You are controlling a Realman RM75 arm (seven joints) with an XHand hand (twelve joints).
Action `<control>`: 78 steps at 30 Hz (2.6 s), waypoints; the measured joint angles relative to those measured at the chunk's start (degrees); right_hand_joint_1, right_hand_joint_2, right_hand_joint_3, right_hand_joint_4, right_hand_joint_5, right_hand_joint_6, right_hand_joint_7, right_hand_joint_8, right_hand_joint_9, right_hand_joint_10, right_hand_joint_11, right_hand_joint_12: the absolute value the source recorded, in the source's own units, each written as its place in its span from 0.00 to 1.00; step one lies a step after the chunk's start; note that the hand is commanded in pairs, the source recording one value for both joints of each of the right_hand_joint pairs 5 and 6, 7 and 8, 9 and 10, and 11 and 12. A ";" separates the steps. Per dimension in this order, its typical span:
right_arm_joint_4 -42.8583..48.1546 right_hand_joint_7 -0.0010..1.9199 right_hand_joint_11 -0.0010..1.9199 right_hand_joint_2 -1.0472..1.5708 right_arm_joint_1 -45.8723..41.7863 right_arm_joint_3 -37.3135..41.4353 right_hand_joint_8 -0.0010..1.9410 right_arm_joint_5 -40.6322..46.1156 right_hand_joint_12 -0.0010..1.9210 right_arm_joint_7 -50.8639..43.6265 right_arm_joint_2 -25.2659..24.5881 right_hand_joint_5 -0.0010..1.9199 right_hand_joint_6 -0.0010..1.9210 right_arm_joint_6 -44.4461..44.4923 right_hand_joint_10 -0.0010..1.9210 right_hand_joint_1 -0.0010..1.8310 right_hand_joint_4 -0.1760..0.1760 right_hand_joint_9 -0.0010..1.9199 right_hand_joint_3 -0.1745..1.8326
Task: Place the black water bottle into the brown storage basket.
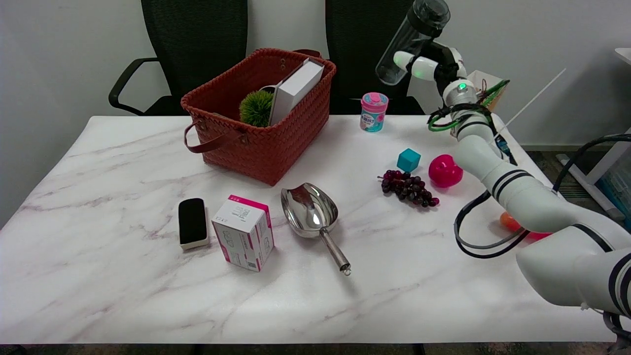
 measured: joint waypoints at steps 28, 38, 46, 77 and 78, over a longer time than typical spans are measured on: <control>4.31 0.52 0.36 0.80 13.37 -8.03 0.51 -1.38 0.36 -3.43 -4.42 0.43 0.43 -9.67 0.39 0.63 0.50 0.39 0.39; 4.52 0.52 0.36 0.80 16.70 -11.98 0.51 -1.43 0.36 -4.05 -7.01 0.43 0.43 -11.73 0.39 0.63 0.50 0.39 0.39; 5.07 0.52 0.35 0.80 17.55 -14.60 0.51 -1.40 0.35 -4.10 -8.46 0.43 0.43 -12.97 0.39 0.63 0.50 0.39 0.40; 14.33 0.51 0.32 0.77 9.11 -19.87 0.51 -1.04 0.32 -4.12 -10.81 0.41 0.41 -18.59 0.39 0.64 0.50 0.39 0.42; 14.55 0.51 0.32 0.77 8.75 -19.96 0.51 -1.04 0.32 -4.12 -10.91 0.41 0.41 -18.66 0.39 0.64 0.50 0.39 0.42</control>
